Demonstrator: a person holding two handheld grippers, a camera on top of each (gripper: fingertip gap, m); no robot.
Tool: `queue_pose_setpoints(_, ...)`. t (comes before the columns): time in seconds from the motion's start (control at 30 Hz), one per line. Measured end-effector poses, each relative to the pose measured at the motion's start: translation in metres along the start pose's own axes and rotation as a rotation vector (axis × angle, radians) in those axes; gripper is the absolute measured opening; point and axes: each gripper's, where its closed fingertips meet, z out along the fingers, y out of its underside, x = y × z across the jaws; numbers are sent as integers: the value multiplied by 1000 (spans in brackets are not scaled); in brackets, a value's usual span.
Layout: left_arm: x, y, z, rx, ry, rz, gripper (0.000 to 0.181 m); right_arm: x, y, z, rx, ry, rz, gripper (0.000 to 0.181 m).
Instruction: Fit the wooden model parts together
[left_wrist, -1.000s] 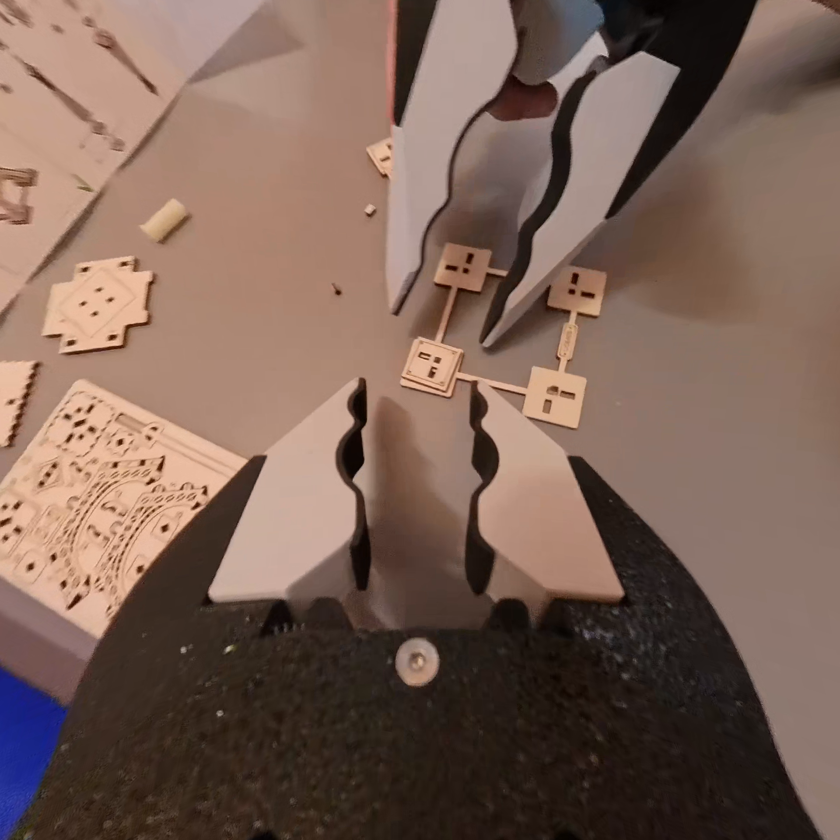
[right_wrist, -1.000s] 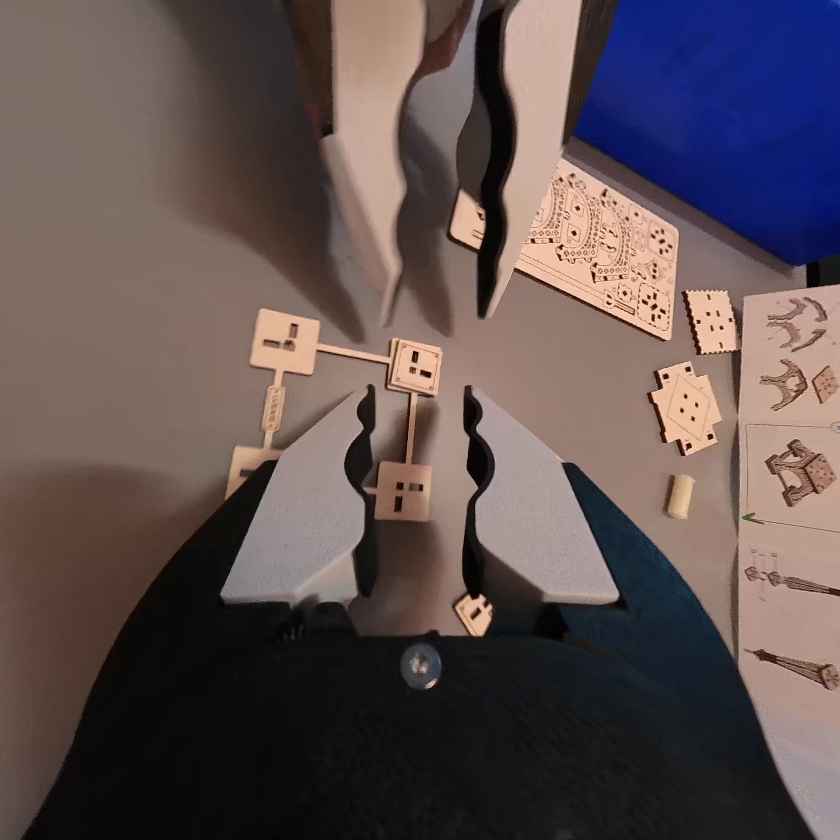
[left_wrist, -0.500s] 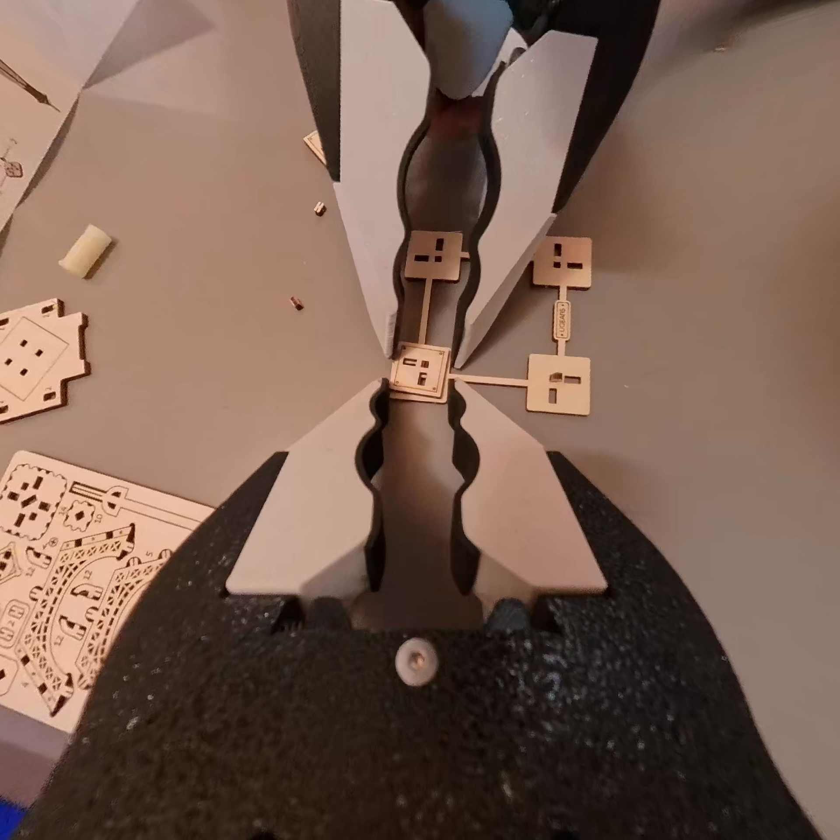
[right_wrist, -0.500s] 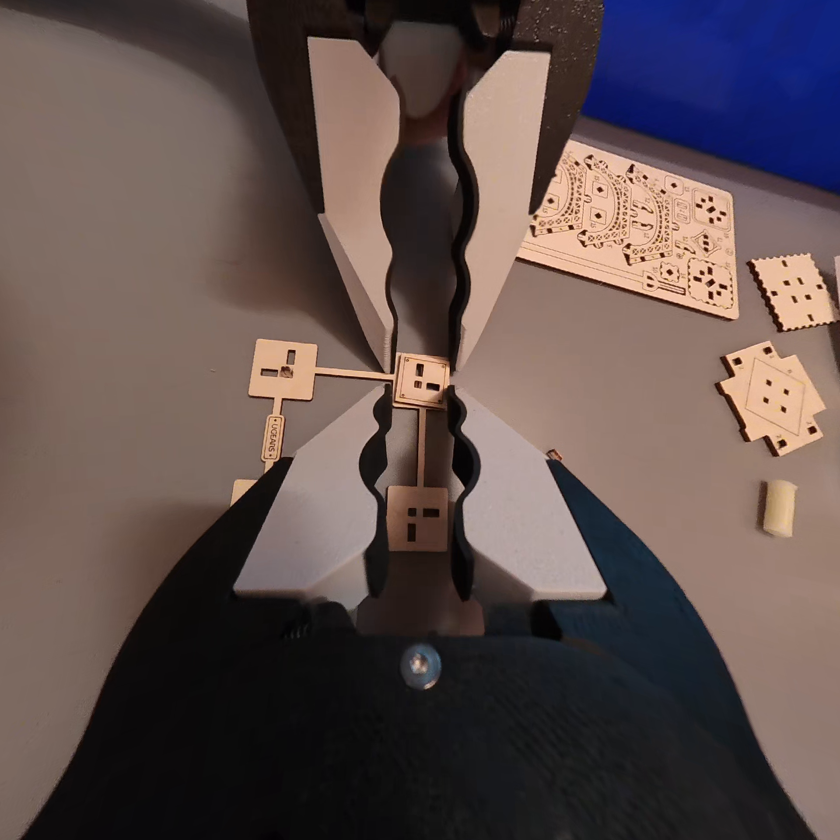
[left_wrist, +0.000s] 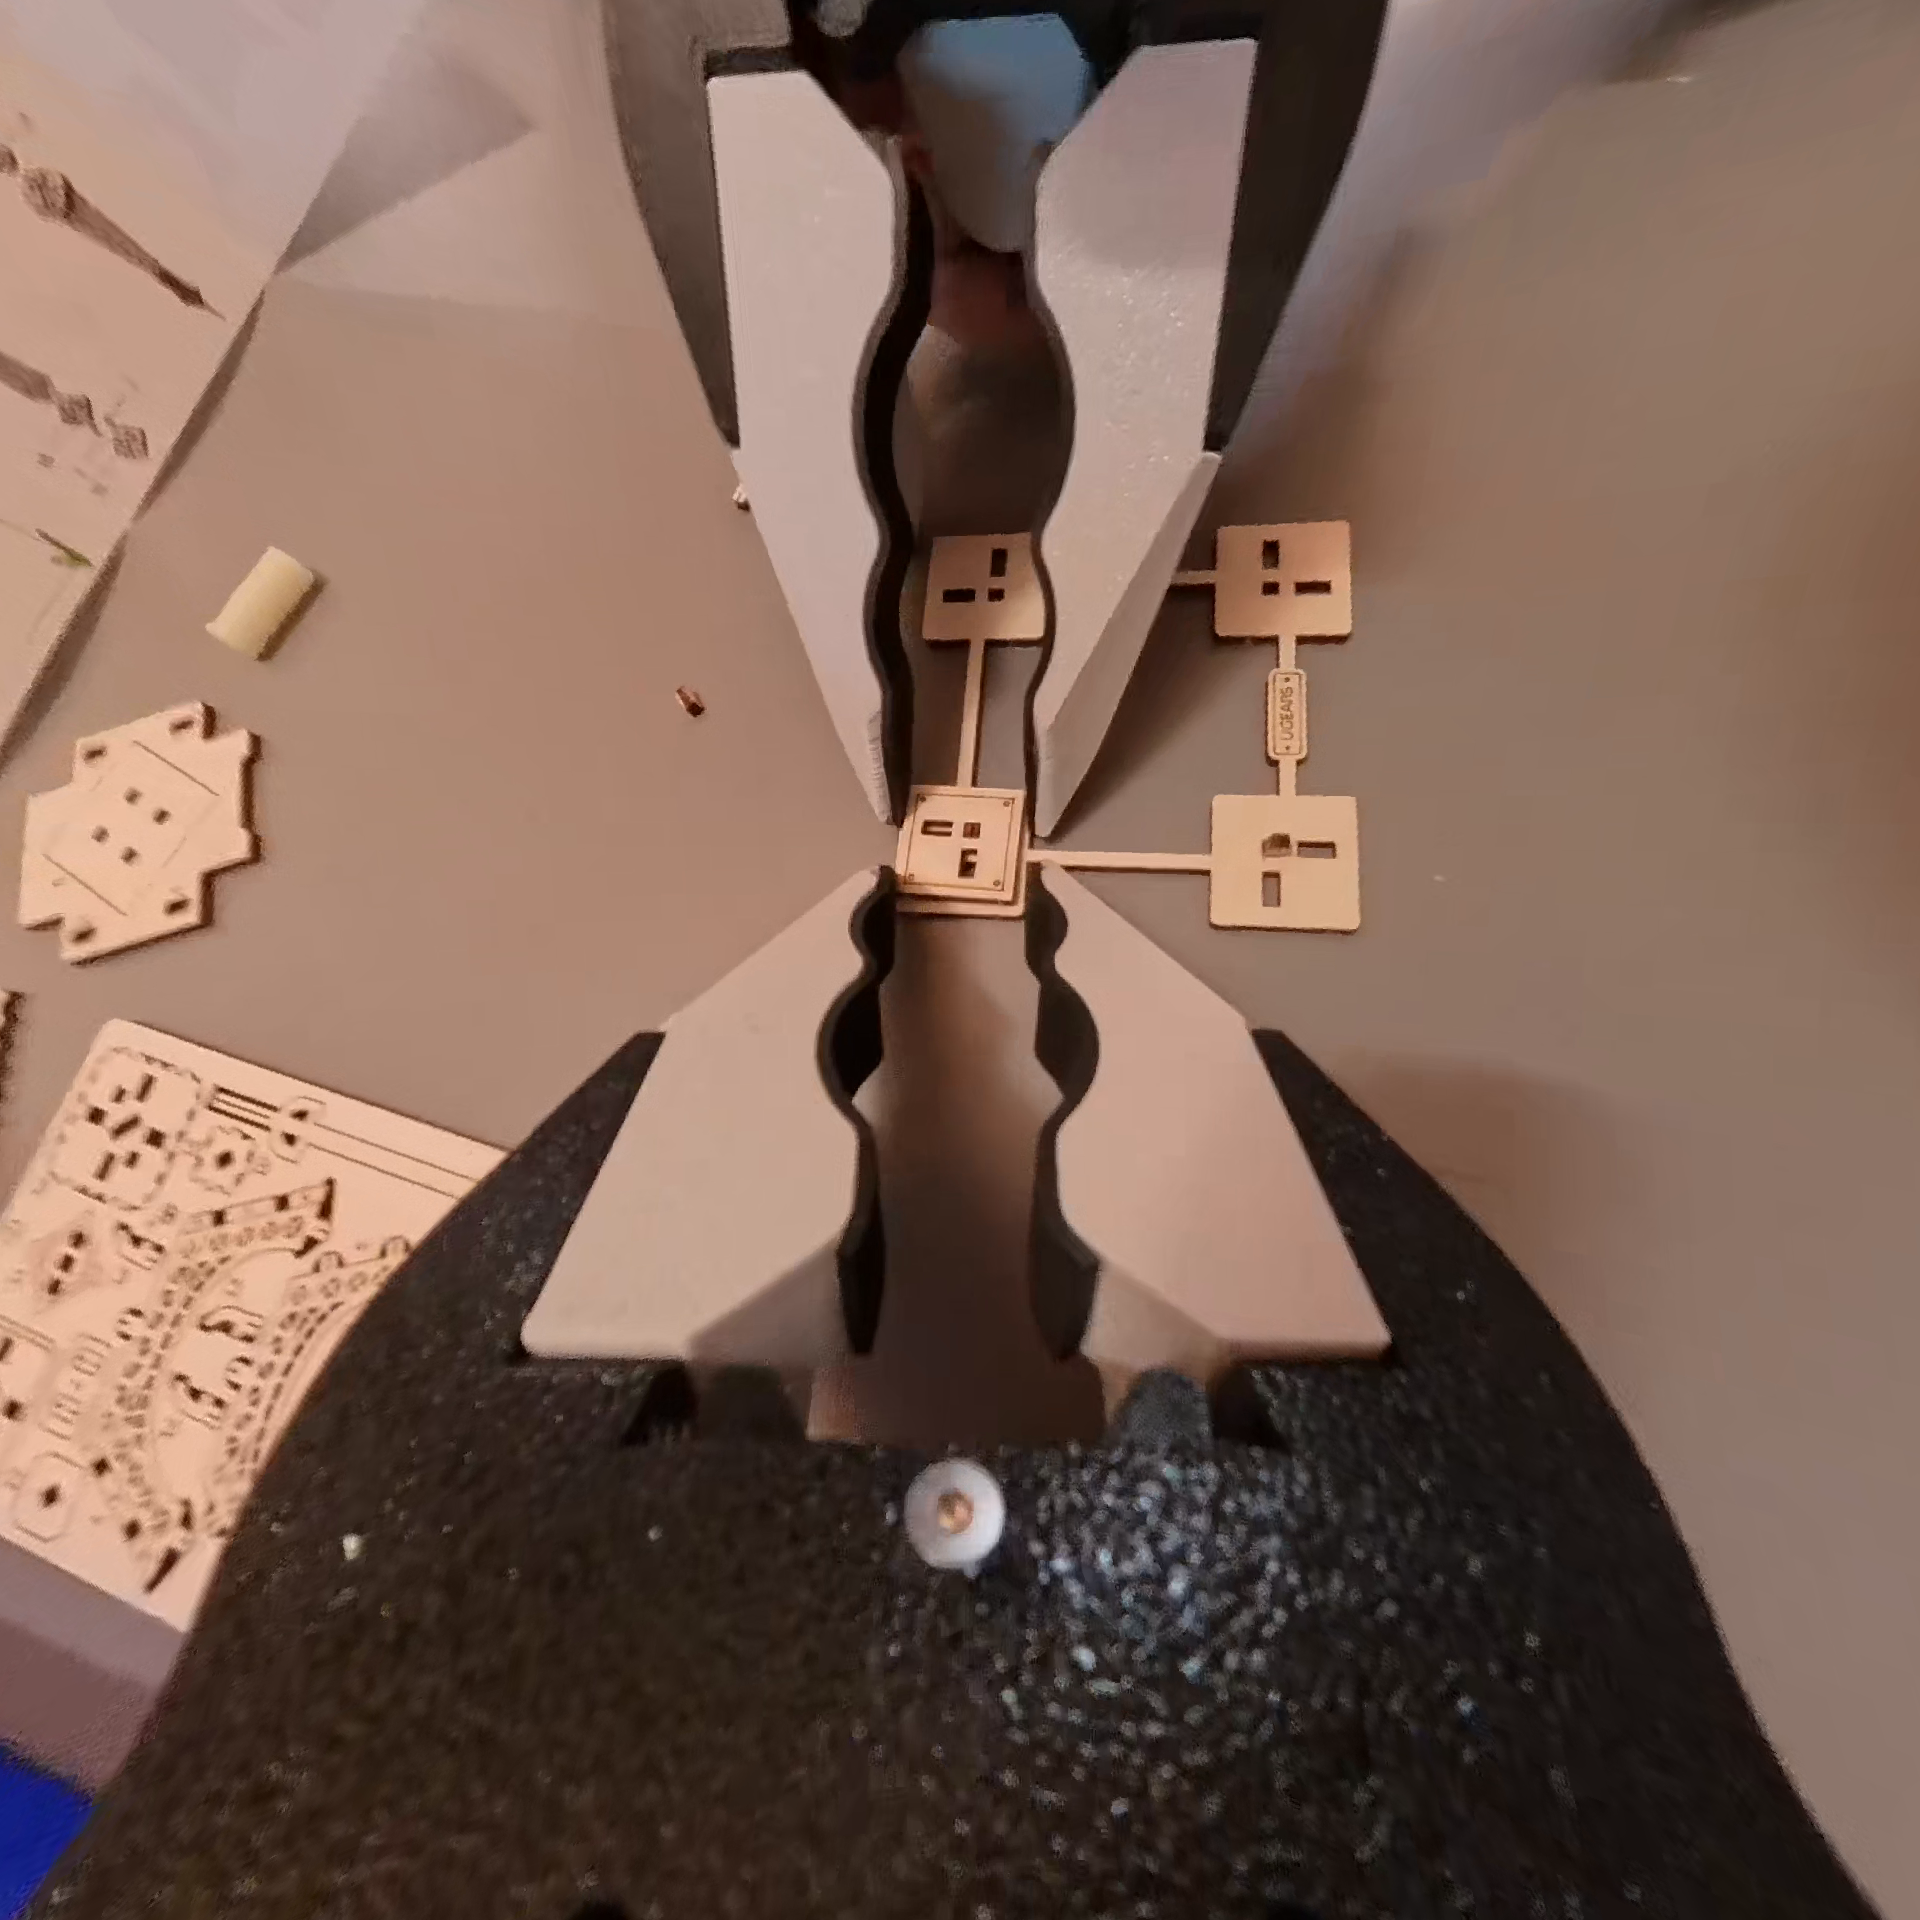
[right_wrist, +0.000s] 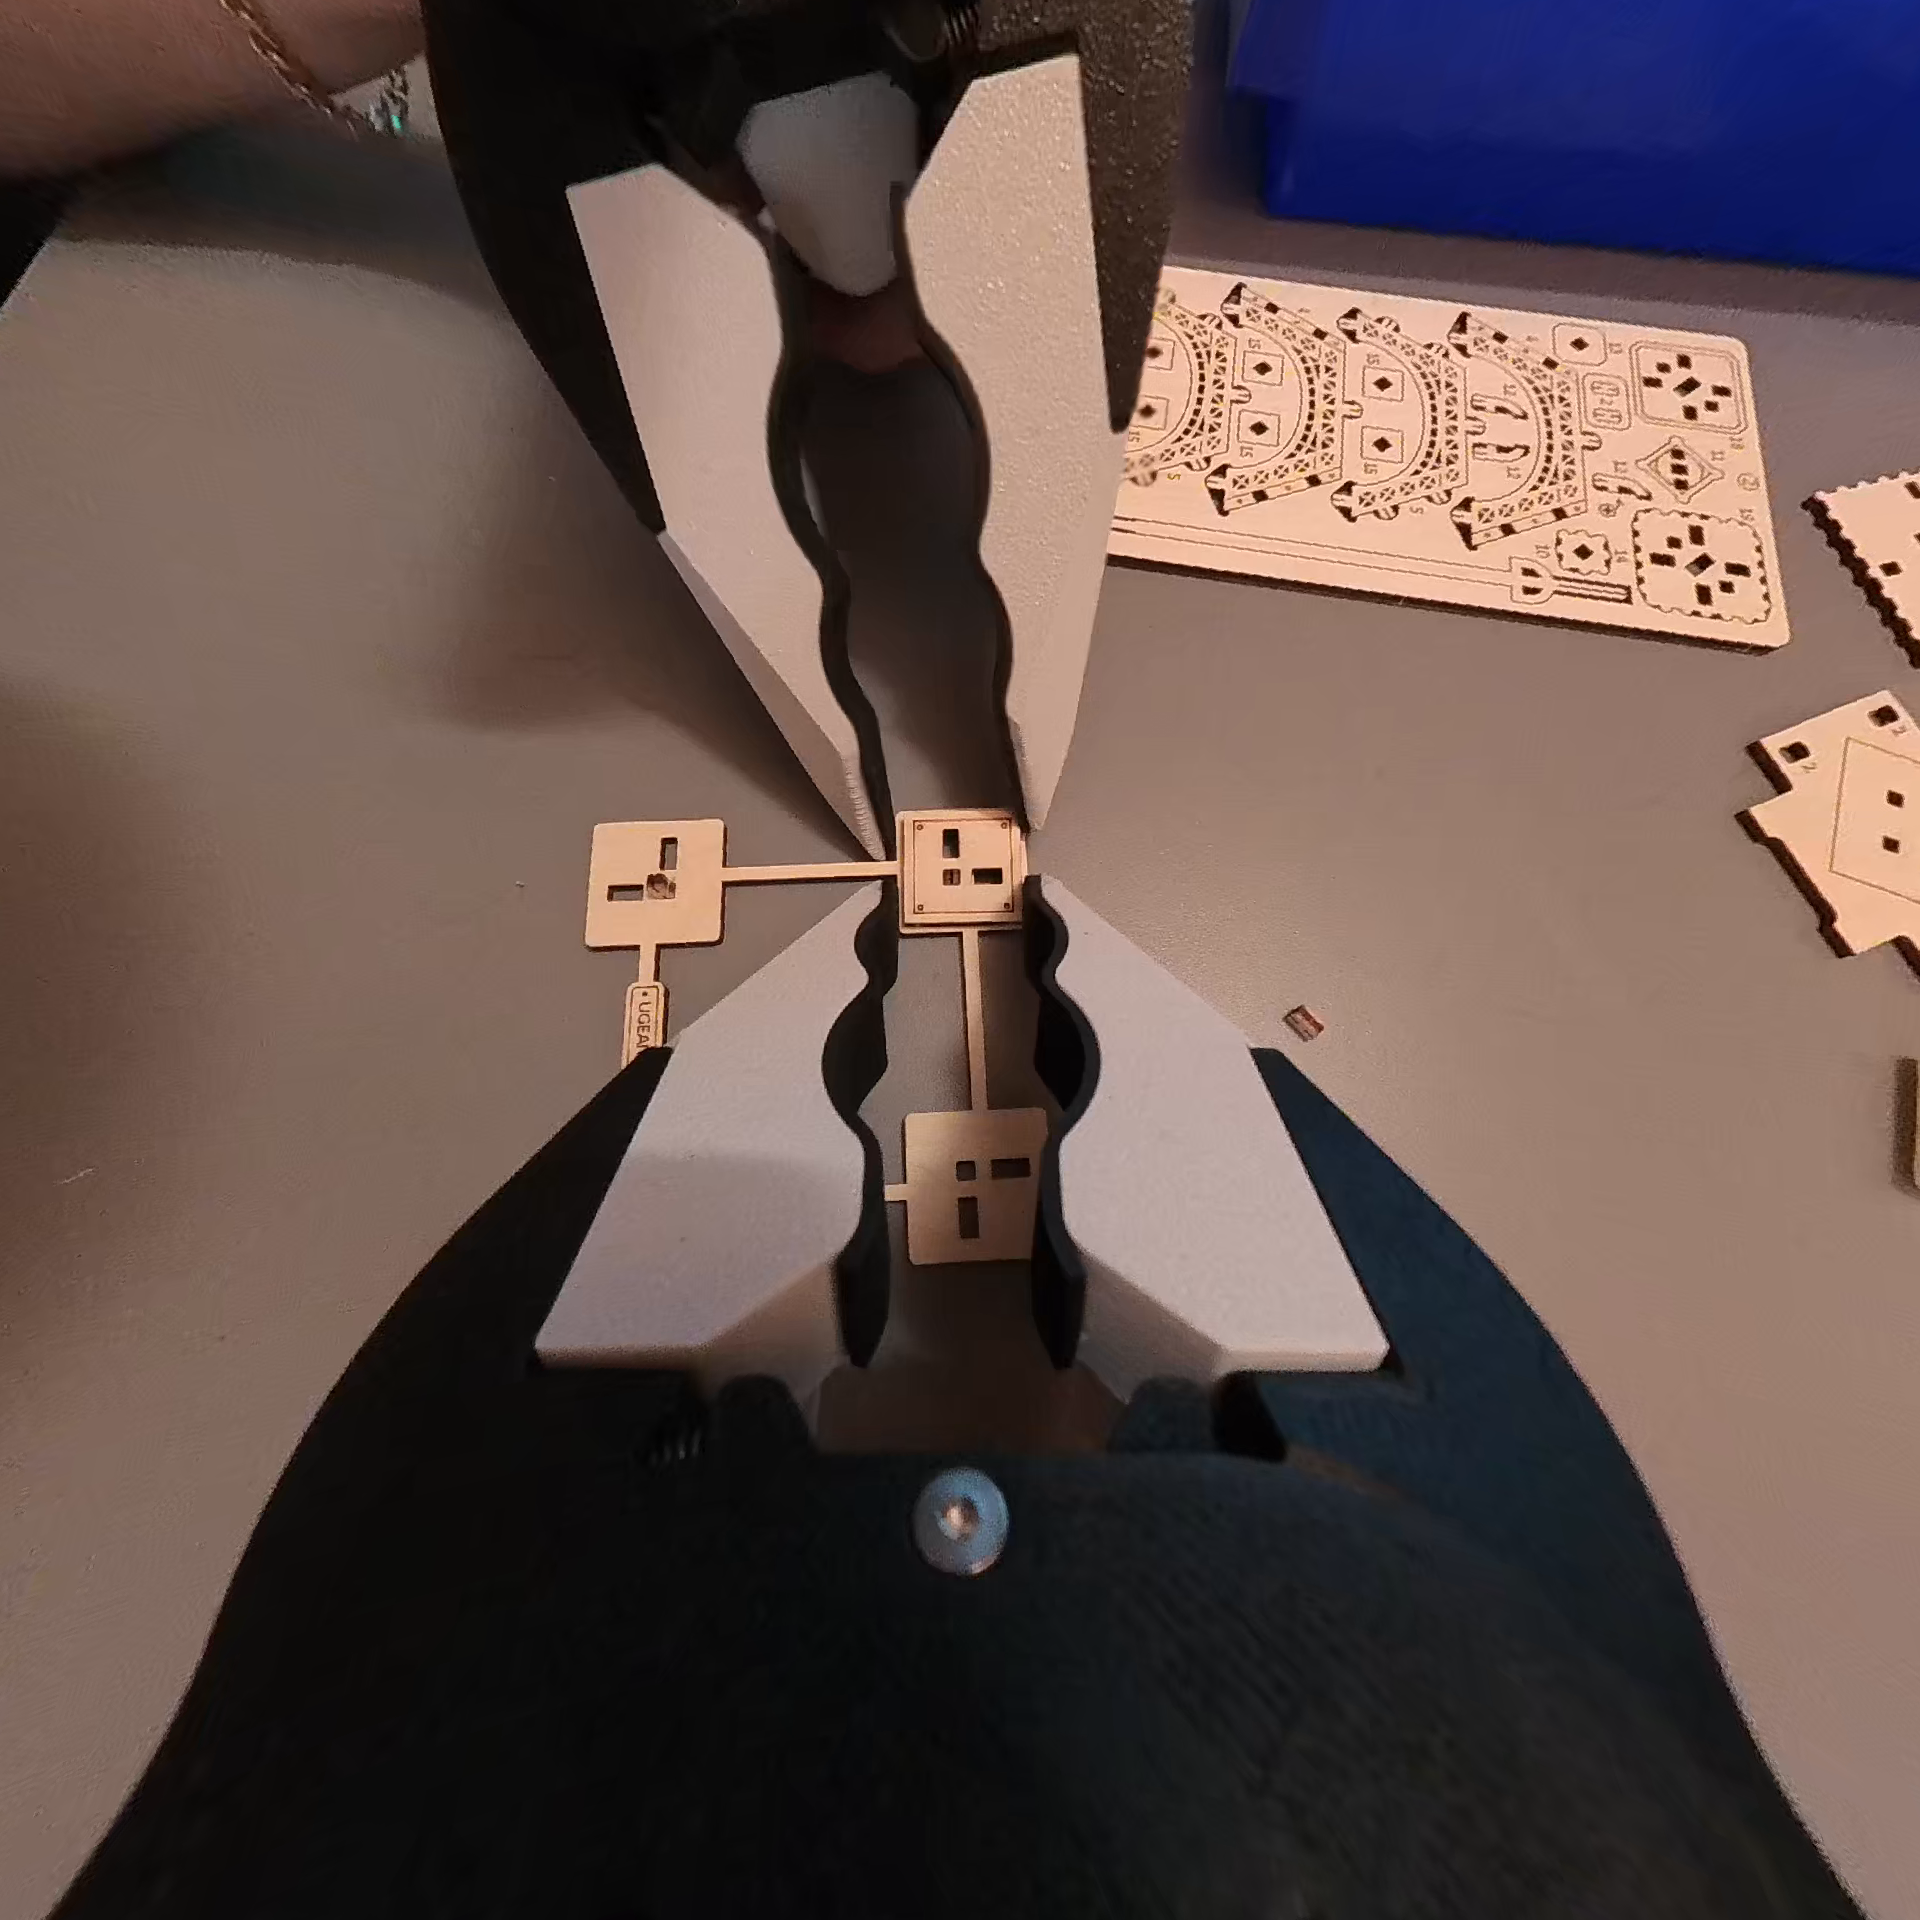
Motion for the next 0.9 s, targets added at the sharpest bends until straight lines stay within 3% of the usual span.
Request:
queue_pose_setpoints(0.37, 1, 1, 0, 4, 57, -26, 22, 0, -1, -1, 1, -5, 1, 22)
queue_pose_setpoints(0.9, 0, 1, -1, -36, -5, 75, 21, 1, 2, -4, 5, -16, 40, 21)
